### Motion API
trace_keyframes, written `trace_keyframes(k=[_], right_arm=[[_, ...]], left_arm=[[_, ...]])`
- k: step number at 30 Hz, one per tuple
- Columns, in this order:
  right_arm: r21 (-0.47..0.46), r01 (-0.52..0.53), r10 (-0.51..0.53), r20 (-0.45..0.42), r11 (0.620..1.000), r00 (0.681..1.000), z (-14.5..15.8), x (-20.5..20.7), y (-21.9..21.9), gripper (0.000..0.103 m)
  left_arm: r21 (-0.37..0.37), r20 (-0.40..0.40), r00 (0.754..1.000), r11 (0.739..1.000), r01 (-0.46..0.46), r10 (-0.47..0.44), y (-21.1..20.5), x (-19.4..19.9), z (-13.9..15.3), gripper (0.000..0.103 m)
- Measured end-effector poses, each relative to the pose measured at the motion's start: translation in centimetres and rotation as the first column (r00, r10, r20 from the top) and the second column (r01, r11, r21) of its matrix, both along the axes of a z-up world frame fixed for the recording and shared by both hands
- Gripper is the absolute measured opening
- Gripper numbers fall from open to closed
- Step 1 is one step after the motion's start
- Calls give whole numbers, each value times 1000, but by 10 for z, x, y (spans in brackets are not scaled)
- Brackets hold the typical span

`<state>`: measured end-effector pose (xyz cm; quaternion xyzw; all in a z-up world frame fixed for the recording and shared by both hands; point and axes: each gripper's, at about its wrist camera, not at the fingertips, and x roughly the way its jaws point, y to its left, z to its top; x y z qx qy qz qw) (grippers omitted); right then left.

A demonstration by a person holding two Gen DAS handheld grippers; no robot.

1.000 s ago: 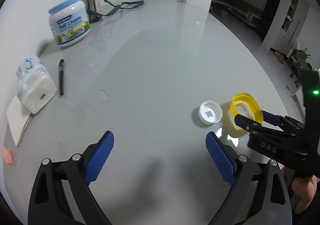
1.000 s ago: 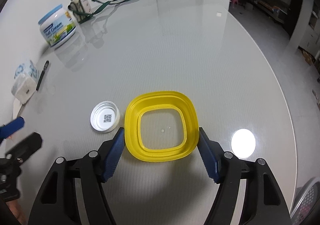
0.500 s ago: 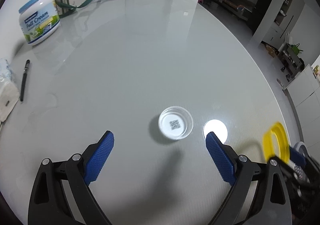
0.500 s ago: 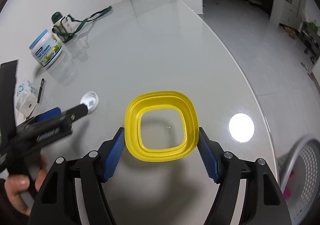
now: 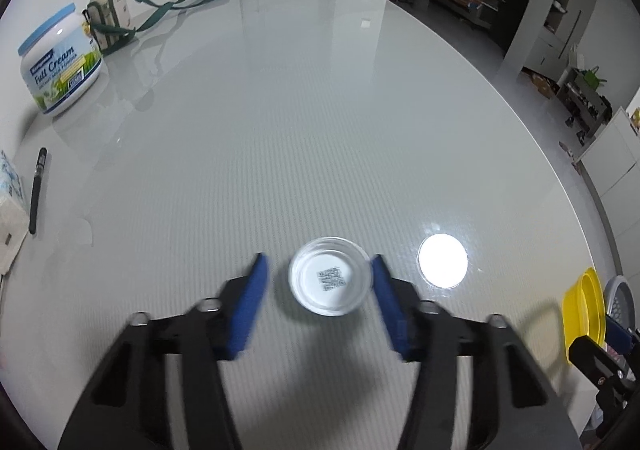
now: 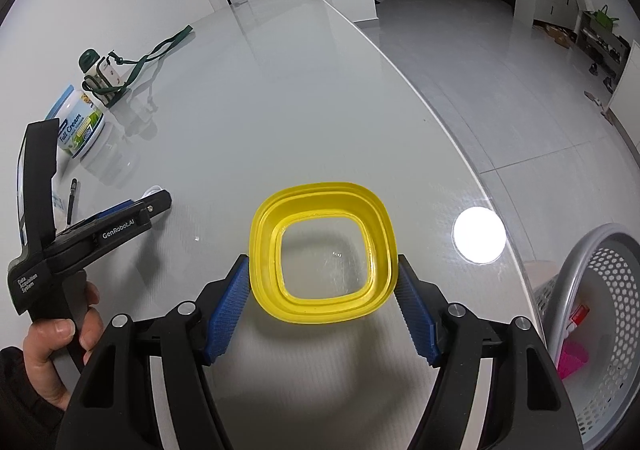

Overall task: Collect trash
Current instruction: 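Grasp the yellow lid with the right tool while the left tool grasps the white cap, then carry the lid and cap over the wastebasket and open both tools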

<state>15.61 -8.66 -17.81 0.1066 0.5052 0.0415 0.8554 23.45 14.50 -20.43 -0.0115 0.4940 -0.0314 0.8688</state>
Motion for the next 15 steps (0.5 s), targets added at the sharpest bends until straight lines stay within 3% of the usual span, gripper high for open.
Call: trace_keyframes(k=[7,15], right_arm=[[12,1,-1,11,1000,1000,5,1,-2,68],[28,5,-7,43,1000,999,29,-6,-14,68]], left_arm=[[-17,-26,1000,1000,7,-7,5,-4,7,39],[1,22,997,998,69,-69,-14,-22,48,39]])
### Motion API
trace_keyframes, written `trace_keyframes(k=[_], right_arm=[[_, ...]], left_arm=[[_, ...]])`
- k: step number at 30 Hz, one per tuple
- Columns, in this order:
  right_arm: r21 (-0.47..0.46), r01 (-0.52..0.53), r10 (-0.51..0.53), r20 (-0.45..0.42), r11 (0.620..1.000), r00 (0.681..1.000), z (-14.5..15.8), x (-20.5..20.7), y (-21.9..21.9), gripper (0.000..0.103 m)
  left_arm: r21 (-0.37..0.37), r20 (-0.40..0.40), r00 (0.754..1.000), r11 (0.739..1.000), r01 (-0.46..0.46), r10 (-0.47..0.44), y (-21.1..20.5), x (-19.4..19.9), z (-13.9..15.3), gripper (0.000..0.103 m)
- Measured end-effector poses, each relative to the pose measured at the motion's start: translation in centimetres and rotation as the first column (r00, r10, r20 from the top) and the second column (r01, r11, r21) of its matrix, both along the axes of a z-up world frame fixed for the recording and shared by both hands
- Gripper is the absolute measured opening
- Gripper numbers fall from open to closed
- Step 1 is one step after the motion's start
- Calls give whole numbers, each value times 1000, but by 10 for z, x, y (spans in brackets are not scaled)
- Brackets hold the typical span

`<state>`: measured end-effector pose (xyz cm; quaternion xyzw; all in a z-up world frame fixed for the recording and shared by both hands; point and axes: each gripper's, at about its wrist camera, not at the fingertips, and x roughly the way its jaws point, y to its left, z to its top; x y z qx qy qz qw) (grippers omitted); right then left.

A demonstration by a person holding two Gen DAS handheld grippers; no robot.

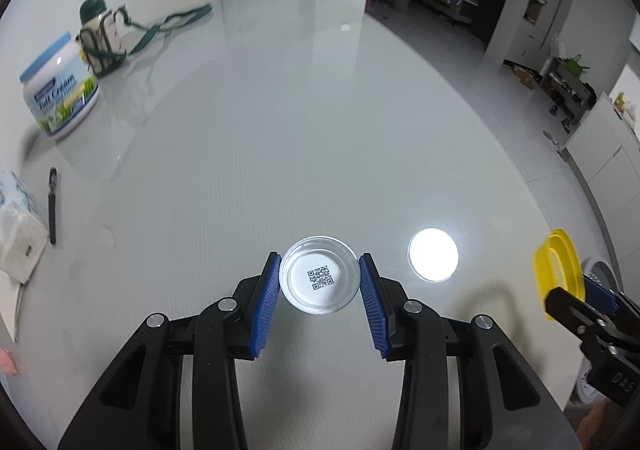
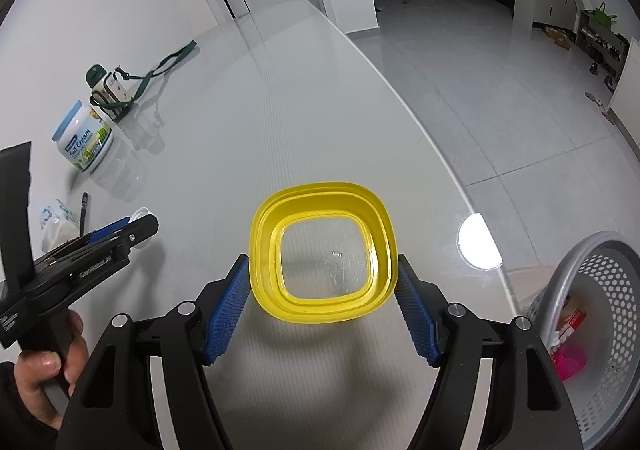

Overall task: Collect trash
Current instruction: 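Carry the lid and cap over the wastebasket and open both tools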

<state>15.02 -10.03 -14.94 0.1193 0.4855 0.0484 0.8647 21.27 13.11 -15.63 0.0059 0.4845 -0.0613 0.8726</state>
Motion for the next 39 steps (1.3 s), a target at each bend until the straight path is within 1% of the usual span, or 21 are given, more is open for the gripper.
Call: trace_keyframes(k=[4,10,15,20,23,28,33,39], right_arm=[[1,-2,2,18,1000,1000,15,-9,-14,68],[-8,14,-14,37,1000,999,34,-30,-48,68],[-25,63,-62,47,998,997,47,-58,-99,68],[-49,135,-133,45,990,990,53,-93,-157,68],[-67,188,-187,31,980,982,51,-119,-195,68],[-80,246,-247,-4,966,969,40,-152,-241,68],[-80,273,-277,-45,959,960,24,-180,-274,68],[-61,277,-281,-84,959,956,10,-195,-297,68]], left_arm=[[-12,31,999,1000,28,-27,-21,-7,21,39],[-26,66,994,995,93,-91,-71,-28,49,39],[-32,74,984,985,167,-164,-125,-52,62,39],[-49,67,966,966,254,-251,-188,-77,68,39],[-61,57,953,952,300,-297,-222,-89,68,39],[-58,29,935,934,354,-353,-268,-107,61,39],[-43,-17,917,917,398,-399,-308,-123,47,39],[-28,-47,899,900,435,-436,-338,-128,34,40]])
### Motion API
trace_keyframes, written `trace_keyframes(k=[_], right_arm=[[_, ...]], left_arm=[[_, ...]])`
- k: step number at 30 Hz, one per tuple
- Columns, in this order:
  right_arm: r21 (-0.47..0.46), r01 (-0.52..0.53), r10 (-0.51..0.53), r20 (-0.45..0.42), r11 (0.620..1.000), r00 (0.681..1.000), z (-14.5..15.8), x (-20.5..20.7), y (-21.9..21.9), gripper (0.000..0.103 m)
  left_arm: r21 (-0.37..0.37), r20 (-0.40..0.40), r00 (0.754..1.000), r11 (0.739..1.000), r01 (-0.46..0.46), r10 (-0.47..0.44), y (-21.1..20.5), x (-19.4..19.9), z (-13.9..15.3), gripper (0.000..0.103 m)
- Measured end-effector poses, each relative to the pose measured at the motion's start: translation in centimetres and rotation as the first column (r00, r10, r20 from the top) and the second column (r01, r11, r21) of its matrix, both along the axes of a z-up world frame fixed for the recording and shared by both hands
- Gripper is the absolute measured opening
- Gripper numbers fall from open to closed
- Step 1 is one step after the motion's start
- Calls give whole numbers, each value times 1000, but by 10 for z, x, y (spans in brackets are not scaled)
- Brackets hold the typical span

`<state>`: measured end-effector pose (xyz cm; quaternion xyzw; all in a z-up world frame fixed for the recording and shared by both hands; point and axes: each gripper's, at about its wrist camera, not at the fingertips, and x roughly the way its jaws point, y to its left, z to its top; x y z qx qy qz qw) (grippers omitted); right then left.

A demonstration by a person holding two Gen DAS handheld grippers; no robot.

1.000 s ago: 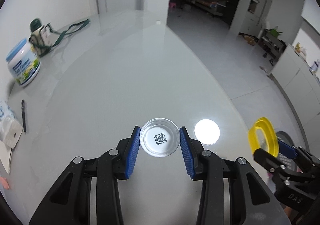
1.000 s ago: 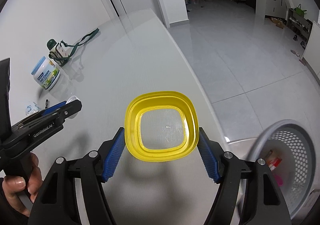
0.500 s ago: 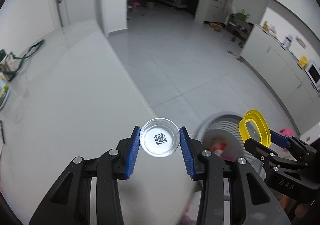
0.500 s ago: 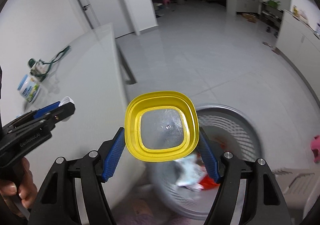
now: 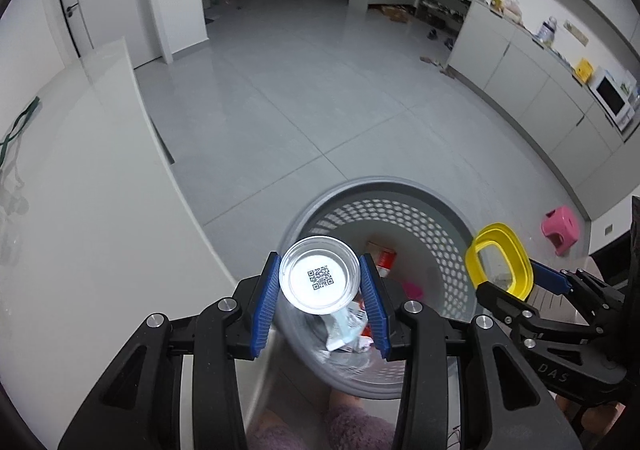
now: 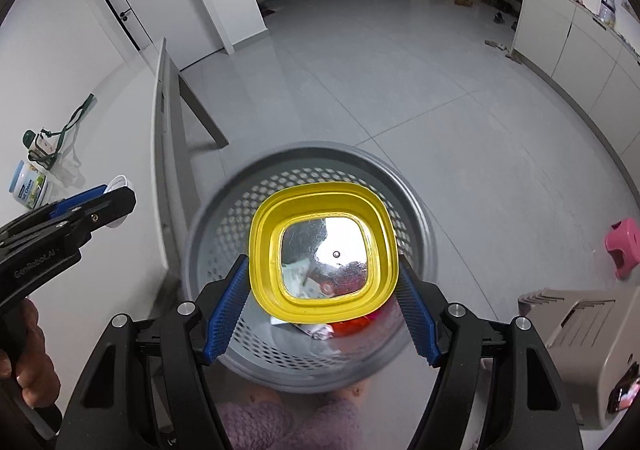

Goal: Collect trash

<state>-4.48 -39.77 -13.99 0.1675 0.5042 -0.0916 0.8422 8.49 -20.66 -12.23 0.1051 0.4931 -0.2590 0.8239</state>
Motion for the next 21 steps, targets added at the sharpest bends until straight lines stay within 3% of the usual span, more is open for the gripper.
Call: trace_keyframes(k=[8,14,21], right_arm=[[15,-5,5,-3,1000,1000,-6,4,-7,69],[34,-12,12,0,999,1000,-7,1,-12,74],[29,-4,3,22,1000,1000,-1,-2,-13,74]], left_arm=[[26,-3,1000,999,19,-19,-18,-10,-1,41],[30,5,1000,1000,4,-5,-20,-17,2,62],[31,18,1000,999,9,-10,-21,-18,7,62]])
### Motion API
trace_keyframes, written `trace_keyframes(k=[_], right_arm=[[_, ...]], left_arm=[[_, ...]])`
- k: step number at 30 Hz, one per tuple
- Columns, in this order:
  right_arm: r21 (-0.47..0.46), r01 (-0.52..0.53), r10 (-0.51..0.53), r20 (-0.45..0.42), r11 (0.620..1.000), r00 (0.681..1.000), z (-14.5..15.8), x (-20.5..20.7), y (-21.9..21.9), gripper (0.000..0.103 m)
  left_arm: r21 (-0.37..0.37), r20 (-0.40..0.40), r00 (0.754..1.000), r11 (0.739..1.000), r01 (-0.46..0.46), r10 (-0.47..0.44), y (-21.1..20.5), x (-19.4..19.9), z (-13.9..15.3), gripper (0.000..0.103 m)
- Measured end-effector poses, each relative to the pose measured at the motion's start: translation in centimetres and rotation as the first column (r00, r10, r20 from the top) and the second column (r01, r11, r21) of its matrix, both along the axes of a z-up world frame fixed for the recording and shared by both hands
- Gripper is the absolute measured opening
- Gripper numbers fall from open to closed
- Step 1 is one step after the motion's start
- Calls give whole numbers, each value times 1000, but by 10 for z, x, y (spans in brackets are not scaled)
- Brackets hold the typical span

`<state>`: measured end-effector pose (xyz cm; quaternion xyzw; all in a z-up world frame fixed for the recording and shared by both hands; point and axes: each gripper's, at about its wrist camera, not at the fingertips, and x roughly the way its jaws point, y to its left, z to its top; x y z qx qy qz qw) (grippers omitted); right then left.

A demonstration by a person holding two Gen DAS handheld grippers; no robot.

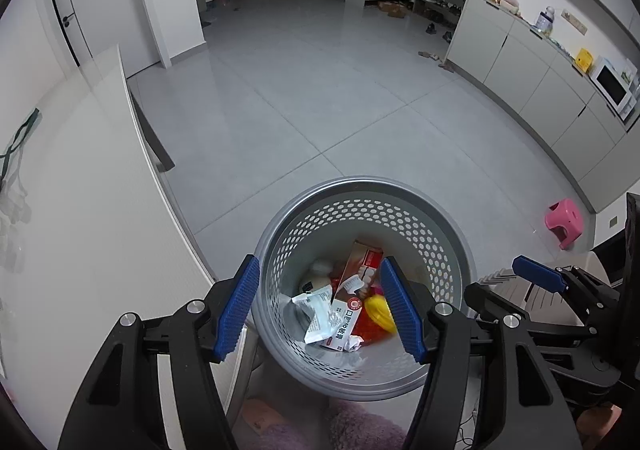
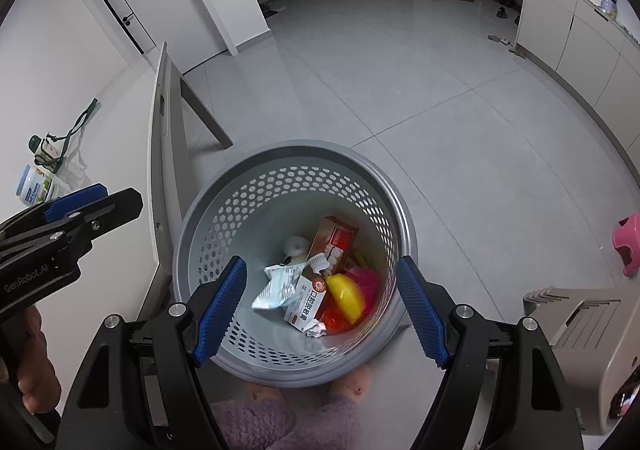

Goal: Collect trash

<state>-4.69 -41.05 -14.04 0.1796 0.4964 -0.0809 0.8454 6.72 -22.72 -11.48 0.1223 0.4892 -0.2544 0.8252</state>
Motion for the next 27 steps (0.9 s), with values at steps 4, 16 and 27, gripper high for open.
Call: trace_keyframes(k=[4,16,27], right_arm=[[-6,5,-5,4,1000,1000,3,-2,1,74],[-33,7,-7,19,999,1000,20,-4,10,74],[-45,17,-16,23,999,1000,26,-8,13,74]], left_arm=[[-1,9,1000,1000,2,-2,3,-1,3,62],[-23,62,998,1000,-16,17,6,-2,26,74],[-26,101,995,1000,-7,9,7,-9,42,86]])
